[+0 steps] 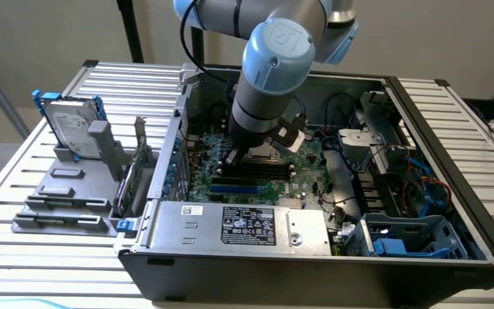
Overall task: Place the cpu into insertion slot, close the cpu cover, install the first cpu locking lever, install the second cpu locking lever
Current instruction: 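Install the second cpu locking lever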
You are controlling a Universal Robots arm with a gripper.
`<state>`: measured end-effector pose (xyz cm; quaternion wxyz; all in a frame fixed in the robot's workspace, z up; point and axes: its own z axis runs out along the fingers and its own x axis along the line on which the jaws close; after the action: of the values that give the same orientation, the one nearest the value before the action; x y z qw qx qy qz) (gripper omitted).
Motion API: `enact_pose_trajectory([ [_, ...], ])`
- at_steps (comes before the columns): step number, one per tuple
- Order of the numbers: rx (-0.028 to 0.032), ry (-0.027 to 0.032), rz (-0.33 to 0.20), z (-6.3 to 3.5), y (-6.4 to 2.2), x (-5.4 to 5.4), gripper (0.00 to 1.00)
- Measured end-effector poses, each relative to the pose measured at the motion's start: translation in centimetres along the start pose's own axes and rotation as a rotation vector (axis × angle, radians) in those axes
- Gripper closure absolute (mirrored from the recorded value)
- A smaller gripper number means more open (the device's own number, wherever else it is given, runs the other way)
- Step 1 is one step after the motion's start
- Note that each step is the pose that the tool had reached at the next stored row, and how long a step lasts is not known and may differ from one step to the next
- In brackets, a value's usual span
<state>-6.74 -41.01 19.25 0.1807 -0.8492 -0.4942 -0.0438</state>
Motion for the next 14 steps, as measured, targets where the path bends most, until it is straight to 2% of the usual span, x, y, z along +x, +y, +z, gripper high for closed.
enact_pose_trajectory([
  [2,-0.0017,-0.003,0.0,0.08,-0.01,0.05,0.89],
  [4,-0.0048,-0.0093,0.001,0.11,-0.02,0.07,0.89],
  [7,-0.0101,-0.0251,0.004,0.1,-0.02,0.07,0.89],
  [10,-0.0107,-0.0373,0.007,0.01,-0.06,0.1,0.89],
  [14,-0.0084,-0.0426,0.009,-0.68,-0.24,0.28,0.89],
])
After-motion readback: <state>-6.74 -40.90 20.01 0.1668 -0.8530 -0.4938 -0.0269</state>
